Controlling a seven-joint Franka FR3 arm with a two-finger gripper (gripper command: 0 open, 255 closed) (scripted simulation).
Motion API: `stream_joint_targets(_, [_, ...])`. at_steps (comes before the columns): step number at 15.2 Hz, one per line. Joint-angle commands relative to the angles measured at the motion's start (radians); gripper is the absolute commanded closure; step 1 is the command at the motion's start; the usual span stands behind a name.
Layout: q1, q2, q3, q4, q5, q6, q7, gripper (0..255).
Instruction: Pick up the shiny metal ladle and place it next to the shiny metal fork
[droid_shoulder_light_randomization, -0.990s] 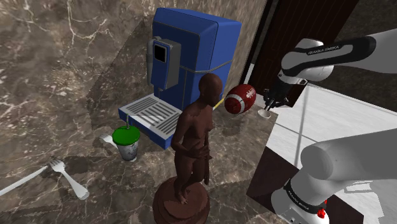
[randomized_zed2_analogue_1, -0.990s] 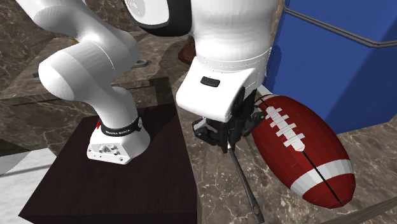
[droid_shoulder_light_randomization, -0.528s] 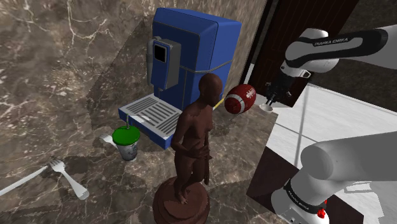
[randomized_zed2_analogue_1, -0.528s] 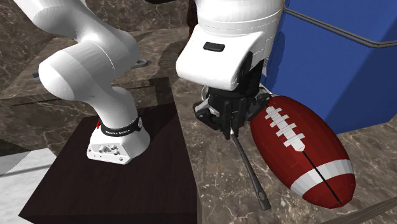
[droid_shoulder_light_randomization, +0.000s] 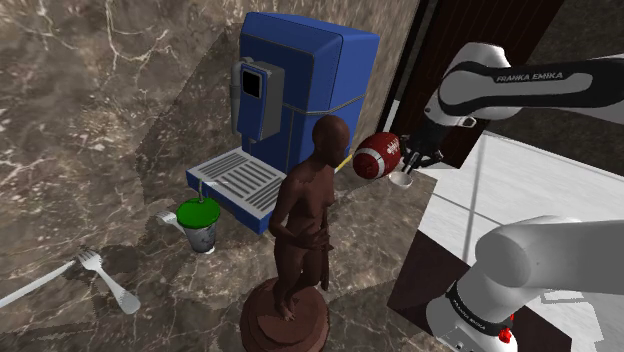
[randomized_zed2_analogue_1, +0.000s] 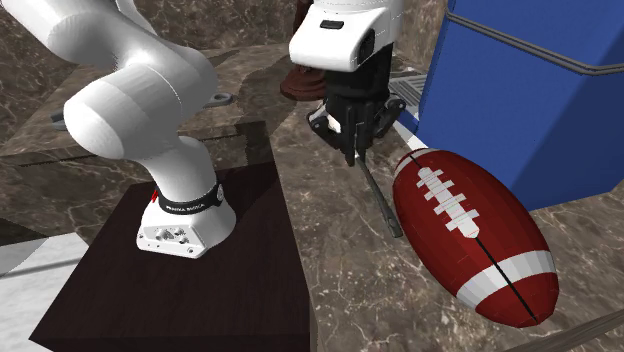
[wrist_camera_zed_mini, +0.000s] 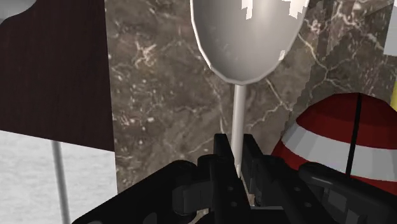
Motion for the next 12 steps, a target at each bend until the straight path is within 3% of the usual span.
stream_joint_targets(1, [0.031,-0.025,0.046,-0.014,0.032,-0.006,0.055,255])
stream_joint_targets(12, [0.202,-0.055,0.307,-0.001,0.207,-0.011,0.349,255])
